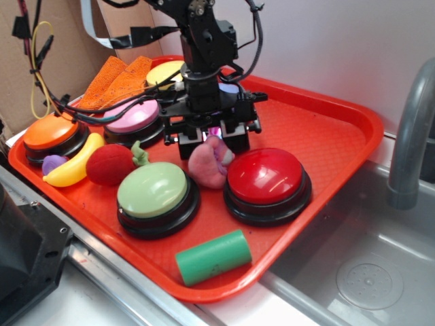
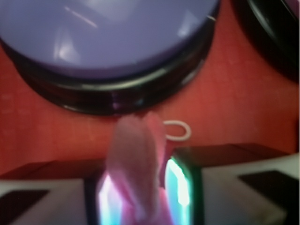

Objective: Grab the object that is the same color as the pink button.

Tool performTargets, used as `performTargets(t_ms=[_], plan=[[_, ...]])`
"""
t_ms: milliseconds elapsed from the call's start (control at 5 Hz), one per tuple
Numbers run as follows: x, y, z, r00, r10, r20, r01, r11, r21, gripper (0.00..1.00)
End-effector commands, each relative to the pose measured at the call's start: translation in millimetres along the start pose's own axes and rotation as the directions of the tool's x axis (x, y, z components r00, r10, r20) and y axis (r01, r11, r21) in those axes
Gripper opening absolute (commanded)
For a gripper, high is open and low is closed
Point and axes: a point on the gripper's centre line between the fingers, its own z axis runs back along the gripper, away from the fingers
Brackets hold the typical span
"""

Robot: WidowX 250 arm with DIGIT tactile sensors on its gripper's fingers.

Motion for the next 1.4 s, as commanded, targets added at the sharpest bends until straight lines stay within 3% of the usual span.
performTargets(t_ms=[0,200,400,600,800,1200], plan=[[25.9,-6.2,41.7,0.996,-0.089,0.025,0.089,0.996,0.004,0.0],[20.9,-12.9,79.9,0.941,-0.334,0.054,0.333,0.943,0.021,0.0],[9.6,-10.7,118.1,0.859,-0.496,0.123,0.501,0.866,-0.006,0.0],[3.7,-4.5,146.4,0.824,-0.551,0.128,0.56,0.827,-0.042,0.0],[-2.4,15.7,178.2,0.801,-0.575,0.166,0.595,0.795,-0.118,0.0],[8.8,50.2,195.2,0.837,-0.517,0.178,0.544,0.818,-0.188,0.0]])
